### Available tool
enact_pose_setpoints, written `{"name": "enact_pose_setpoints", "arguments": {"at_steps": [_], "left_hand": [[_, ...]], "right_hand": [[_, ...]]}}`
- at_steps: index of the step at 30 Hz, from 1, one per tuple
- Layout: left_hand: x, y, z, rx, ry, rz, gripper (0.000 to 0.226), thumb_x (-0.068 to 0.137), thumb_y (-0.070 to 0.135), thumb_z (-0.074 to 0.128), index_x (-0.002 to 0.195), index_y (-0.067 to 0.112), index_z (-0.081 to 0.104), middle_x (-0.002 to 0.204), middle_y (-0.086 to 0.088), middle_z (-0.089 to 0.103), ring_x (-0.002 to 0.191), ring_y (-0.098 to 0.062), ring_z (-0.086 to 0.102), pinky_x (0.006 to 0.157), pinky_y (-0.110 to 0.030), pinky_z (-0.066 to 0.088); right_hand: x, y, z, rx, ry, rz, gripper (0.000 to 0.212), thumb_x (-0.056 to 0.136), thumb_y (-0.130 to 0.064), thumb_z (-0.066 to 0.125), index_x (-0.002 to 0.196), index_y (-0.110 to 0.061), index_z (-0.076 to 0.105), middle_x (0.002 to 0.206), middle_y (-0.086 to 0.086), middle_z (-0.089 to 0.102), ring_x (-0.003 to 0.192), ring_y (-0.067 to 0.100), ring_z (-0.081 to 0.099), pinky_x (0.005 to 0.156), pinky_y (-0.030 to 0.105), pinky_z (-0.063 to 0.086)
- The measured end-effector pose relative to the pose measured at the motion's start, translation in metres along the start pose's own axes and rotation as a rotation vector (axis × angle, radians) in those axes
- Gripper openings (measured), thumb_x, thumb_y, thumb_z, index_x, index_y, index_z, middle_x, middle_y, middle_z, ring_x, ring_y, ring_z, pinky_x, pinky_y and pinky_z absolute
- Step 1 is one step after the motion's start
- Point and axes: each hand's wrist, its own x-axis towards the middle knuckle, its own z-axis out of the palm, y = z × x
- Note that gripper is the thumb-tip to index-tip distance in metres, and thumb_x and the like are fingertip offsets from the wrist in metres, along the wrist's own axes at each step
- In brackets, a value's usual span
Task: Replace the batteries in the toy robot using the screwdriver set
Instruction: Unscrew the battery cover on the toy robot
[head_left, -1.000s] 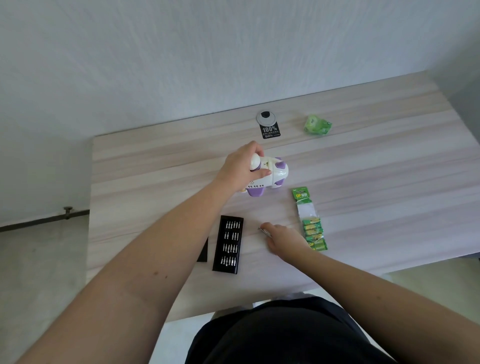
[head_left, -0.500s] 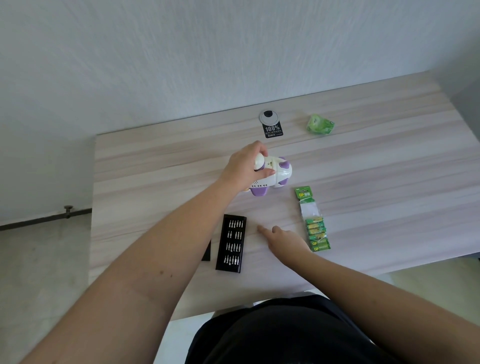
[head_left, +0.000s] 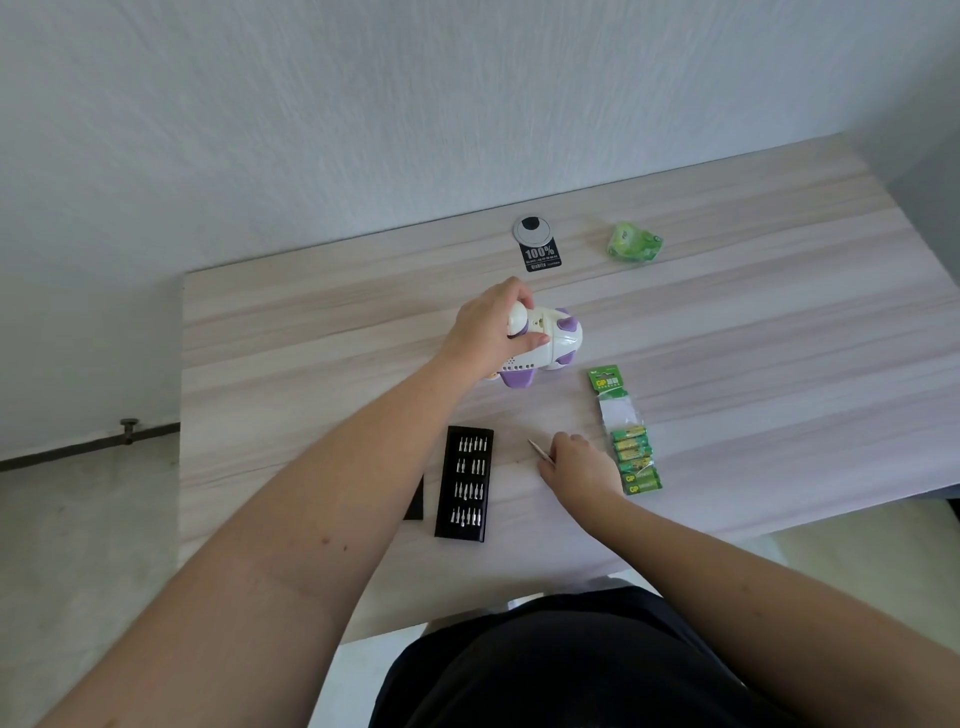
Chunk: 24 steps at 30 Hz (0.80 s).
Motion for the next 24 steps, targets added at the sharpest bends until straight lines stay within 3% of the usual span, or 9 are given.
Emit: {"name": "enact_pose_setpoints", "arguments": {"at_steps": [7,15,24], "left_hand": [[0.0,0.0,0.0,0.002,-0.007,-0.002,0.041,0.074,0.031,0.081,0.101,0.016,0.054,0.096,0.006,0.059,0.086,-0.02,0.055,0.071,-0.028,0.04],[0.001,0.001,0.0,-0.003,-0.003,-0.021,0.041,0.073,0.031,0.081,0.1,0.017,0.054,0.095,0.006,0.061,0.085,-0.02,0.055,0.07,-0.028,0.04],[-0.001,0.002,0.002,-0.008,0.015,-0.028,0.041,0.073,0.029,0.082,0.101,0.015,0.055,0.092,0.006,0.059,0.082,-0.018,0.053,0.068,-0.028,0.038]], "right_hand": [[-0.001,-0.001,0.001,-0.059,0.004,0.023,0.034,0.097,-0.044,0.044,0.108,-0.013,0.053,0.106,0.008,0.062,0.094,0.029,0.063,0.065,0.031,0.042],[0.0,-0.002,0.004,-0.034,-0.093,-0.025,0.02,0.094,-0.013,0.04,0.11,-0.009,0.052,0.106,0.014,0.063,0.096,0.035,0.062,0.067,0.032,0.041],[0.006,-0.021,0.007,0.107,-0.167,-0.062,0.019,0.09,-0.014,0.045,0.102,-0.007,0.057,0.099,0.016,0.065,0.091,0.035,0.062,0.069,0.033,0.048]]}}
